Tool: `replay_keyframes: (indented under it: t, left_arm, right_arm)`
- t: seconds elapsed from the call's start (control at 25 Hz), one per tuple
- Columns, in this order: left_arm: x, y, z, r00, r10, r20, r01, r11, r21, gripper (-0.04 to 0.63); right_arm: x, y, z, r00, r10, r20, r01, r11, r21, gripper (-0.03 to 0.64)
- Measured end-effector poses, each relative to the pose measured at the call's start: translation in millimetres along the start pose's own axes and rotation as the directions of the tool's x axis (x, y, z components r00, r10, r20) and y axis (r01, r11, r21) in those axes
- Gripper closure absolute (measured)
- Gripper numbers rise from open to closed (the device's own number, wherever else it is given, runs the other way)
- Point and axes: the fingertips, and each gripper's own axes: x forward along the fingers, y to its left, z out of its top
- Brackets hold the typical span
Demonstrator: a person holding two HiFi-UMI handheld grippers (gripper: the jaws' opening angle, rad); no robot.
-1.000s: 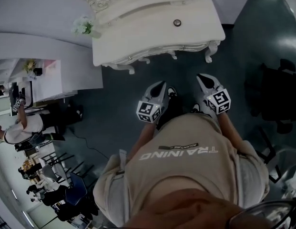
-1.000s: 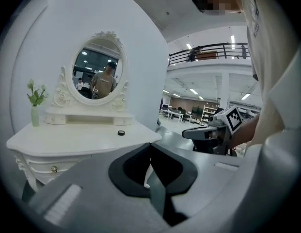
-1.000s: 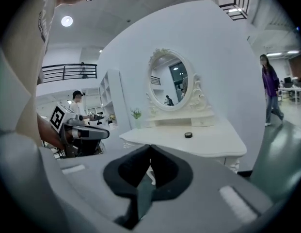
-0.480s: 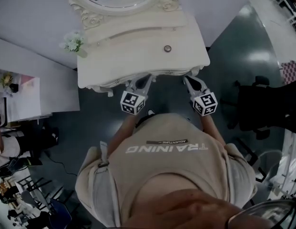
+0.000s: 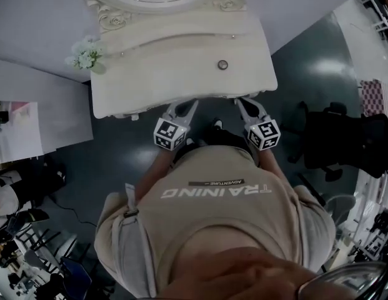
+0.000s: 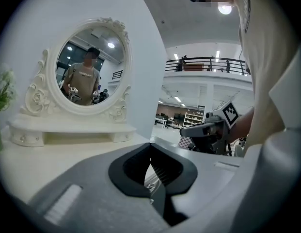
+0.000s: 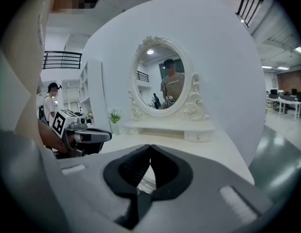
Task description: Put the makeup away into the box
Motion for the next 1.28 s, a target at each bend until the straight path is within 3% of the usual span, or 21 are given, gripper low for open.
replay_keyframes:
  t: [0.12, 0.56, 0.68, 0.84, 0.96, 1.04, 1.28]
  left_arm:
    - [23.8, 19.8, 0.1, 1.000, 0.016, -0.025, -0.017, 1.000, -0.009, 0.589]
    - [141.8, 79.5, 51.1, 0.991, 0.092, -0.096, -0.087, 0.994, 0.063, 0.588]
    - [167.9, 99.2, 55.6, 0.983, 0.146, -0.116, -0.145, 0.989, 0.014, 0.588]
    - [188.6, 106.2, 54.4, 0.969, 0.200, -0.147, -0.196, 0.980, 0.039, 0.588]
    - [205.2, 116.6, 64.5, 0.968, 0.221, -0.121, -0.228, 0.972, -0.049, 0.589]
    - [209.1, 124.6, 69.7, 0.964, 0.247, -0.100, -0.257, 0.962, -0.097, 0.588]
    - [208.5, 148.2, 72.4, 0.964, 0.256, -0.079, -0.263, 0.960, -0.101, 0.588]
  right_arm:
    - [22.0, -27.8, 2.5, 1.000, 0.005, -0.007, -0.005, 1.000, 0.011, 0.614]
    - [112.2, -161.4, 23.0, 0.998, 0.066, -0.002, -0.066, 0.998, 0.010, 0.614]
    - [142.5, -196.8, 25.6, 0.995, 0.102, -0.017, -0.101, 0.993, 0.057, 0.614]
    - [176.3, -238.4, 27.8, 0.992, 0.108, -0.059, -0.107, 0.994, 0.022, 0.614]
    - [201.6, -263.9, 19.1, 0.986, 0.111, -0.122, -0.106, 0.993, 0.047, 0.612]
    - [214.2, -271.3, 10.8, 0.981, 0.111, -0.162, -0.105, 0.993, 0.047, 0.548]
    - [246.3, -279.1, -6.8, 0.972, 0.032, -0.232, -0.015, 0.997, 0.076, 0.507]
